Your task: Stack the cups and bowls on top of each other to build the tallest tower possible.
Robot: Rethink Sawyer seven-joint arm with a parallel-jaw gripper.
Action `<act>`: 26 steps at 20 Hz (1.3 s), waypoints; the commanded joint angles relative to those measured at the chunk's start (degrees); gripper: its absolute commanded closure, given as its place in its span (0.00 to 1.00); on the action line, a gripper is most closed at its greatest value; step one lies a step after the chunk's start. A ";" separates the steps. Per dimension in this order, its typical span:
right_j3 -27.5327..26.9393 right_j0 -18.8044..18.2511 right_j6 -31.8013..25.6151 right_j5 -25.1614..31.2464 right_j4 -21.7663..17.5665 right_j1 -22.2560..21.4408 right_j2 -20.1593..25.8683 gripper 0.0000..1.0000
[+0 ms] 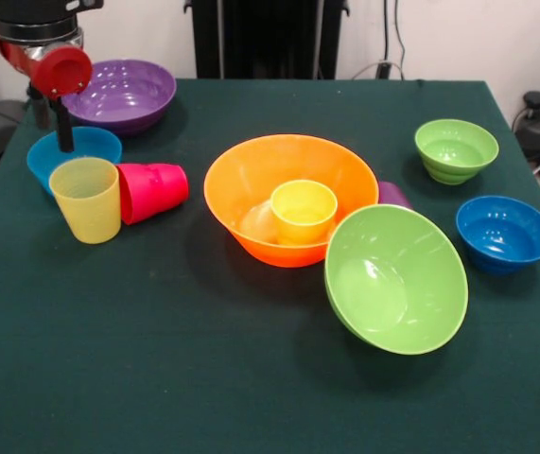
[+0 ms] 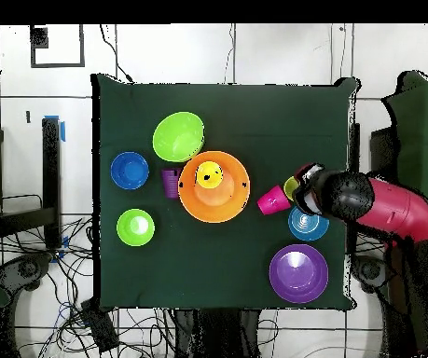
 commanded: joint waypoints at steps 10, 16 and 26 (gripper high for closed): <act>0.85 2.27 -0.59 -8.04 -3.83 6.70 0.12 0.00; -0.08 3.16 0.05 -9.76 -3.41 7.94 -0.73 0.00; -0.19 4.00 -0.21 -10.45 -2.44 9.28 -1.63 0.00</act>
